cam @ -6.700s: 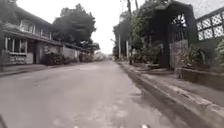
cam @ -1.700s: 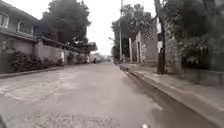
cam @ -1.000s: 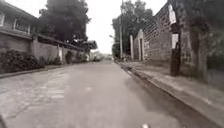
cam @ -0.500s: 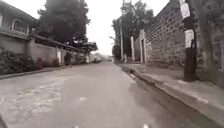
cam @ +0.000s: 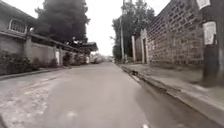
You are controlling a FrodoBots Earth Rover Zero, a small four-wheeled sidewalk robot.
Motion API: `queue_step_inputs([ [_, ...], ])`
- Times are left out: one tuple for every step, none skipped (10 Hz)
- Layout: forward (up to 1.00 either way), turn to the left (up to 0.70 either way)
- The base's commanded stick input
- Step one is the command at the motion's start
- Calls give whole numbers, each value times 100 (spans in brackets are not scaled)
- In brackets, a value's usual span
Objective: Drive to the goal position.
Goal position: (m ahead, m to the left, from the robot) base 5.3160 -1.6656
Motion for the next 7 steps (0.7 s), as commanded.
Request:
queue_step_inputs([
  [100,-3],
  [100,-3],
  [100,-3],
  [100,-3],
  [100,-3],
  [100,-3],
  [100,-4],
])
